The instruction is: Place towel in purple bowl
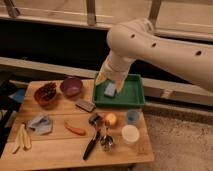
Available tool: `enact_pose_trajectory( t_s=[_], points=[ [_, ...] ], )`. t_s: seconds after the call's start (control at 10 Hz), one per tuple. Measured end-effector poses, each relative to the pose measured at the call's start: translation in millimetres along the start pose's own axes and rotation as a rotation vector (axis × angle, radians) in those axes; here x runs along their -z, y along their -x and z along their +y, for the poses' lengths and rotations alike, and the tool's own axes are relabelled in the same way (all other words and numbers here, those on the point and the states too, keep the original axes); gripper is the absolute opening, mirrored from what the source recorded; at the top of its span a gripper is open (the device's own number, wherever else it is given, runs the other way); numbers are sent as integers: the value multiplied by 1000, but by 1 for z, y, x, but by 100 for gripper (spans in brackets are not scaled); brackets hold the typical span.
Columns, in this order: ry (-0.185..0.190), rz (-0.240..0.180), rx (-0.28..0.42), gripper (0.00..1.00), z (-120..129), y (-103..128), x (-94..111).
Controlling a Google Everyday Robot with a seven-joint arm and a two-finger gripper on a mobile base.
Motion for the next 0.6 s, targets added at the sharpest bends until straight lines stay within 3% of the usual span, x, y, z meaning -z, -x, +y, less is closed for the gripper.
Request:
enact_pose_trajectory(
  t_s=[0.3, 0.6],
  points=[
    [12, 53, 99, 65, 44, -36, -34],
    [60, 122, 203, 65, 111, -72, -69]
  ],
)
